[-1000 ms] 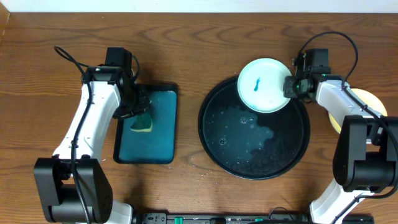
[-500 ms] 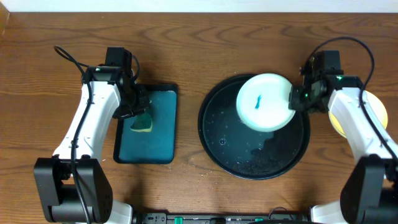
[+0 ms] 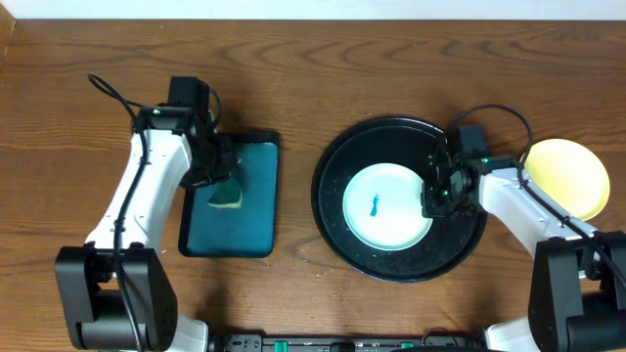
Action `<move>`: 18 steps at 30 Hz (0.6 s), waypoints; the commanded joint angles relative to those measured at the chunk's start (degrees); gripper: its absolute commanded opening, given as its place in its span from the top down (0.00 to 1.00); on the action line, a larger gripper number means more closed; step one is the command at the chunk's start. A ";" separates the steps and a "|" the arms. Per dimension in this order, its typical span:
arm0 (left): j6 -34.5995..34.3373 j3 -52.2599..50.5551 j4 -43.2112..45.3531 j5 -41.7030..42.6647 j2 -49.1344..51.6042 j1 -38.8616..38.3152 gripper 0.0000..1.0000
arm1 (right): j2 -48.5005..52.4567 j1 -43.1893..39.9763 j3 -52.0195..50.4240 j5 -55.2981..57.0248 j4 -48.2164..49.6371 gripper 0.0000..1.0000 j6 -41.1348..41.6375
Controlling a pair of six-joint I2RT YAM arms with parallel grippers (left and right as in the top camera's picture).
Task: Clean dirty plates on tray and stack at the side
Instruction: 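Grip the last pale blue plate with the right gripper and drag it to tray center, then move the sponge onto the pale blue plate and scrub it with the left gripper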
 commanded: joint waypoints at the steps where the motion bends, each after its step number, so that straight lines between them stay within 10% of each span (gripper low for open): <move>1: 0.50 -6.19 5.09 0.28 0.20 -1.92 0.92 | 0.20 0.66 -0.09 3.34 1.70 0.99 -1.49; 10: -5.99 -23.10 26.10 -2.54 0.57 -2.23 0.91 | 0.20 0.70 -0.09 2.95 1.55 0.99 -4.22; 18: -5.25 -19.08 19.65 -2.49 0.02 -2.19 0.92 | 0.20 0.70 -0.09 2.95 1.53 0.99 -4.20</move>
